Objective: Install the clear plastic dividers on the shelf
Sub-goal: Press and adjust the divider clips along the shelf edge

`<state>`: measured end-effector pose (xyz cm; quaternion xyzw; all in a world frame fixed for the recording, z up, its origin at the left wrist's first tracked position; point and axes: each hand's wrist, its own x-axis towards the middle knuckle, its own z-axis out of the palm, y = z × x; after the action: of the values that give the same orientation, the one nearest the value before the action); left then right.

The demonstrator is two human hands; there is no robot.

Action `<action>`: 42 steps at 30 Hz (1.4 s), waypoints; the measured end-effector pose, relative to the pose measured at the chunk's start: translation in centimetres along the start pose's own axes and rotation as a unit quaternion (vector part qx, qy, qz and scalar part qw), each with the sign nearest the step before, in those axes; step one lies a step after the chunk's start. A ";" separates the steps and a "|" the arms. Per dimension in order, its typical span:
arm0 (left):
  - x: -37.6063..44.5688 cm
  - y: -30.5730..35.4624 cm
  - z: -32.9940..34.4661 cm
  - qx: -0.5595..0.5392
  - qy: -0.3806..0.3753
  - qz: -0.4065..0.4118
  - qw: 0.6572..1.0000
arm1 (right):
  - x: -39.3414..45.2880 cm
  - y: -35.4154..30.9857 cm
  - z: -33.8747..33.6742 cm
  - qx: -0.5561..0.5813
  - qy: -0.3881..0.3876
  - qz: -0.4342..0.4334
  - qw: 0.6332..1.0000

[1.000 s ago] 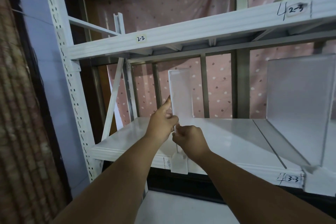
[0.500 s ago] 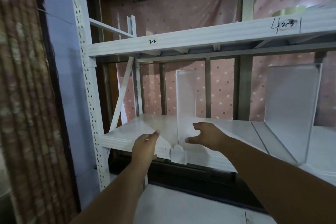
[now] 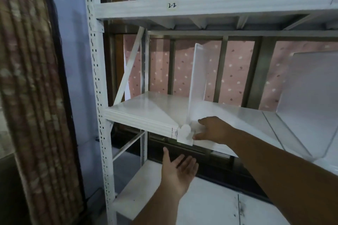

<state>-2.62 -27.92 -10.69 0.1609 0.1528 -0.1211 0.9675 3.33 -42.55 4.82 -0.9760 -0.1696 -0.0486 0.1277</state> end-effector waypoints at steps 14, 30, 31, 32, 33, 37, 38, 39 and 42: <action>2.8 -2.7 2.2 -0.164 -0.108 -0.012 0.980 | 0.9 -0.2 1.6 -0.140 0.052 -0.062 0.987; 3.2 -3.6 5.3 -0.118 0.030 0.130 0.984 | 0.2 1.0 3.4 -0.159 0.124 -0.077 0.976; 3.2 -3.6 5.5 -0.109 0.042 0.143 0.983 | 0.1 1.0 3.5 -0.156 0.135 -0.079 0.975; 3.2 -3.5 5.6 -0.099 0.050 0.153 0.982 | 0.0 0.9 3.6 -0.154 0.147 -0.081 0.974; 3.2 -3.4 5.6 -0.093 0.056 0.159 0.981 | 0.0 0.8 3.7 -0.156 0.158 -0.080 0.972; 3.3 -2.4 5.3 -0.082 0.066 0.170 0.980 | 0.4 0.2 4.2 -0.166 0.182 -0.044 0.968; 3.4 -2.2 5.1 -0.079 0.065 0.173 0.980 | 0.6 0.0 4.4 -0.165 0.181 -0.025 0.969; 3.4 -1.9 5.0 -0.077 0.064 0.176 0.979 | 0.8 -0.2 4.5 -0.168 0.179 -0.006 0.969; 3.8 -1.6 4.7 -0.069 0.068 0.182 0.979 | 1.3 -0.3 4.9 -0.185 0.184 0.022 0.965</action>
<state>1.60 -31.75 -8.11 0.1271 0.1948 0.0789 0.9694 4.70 -40.52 0.38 -0.9604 -0.1103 -0.2546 -0.0248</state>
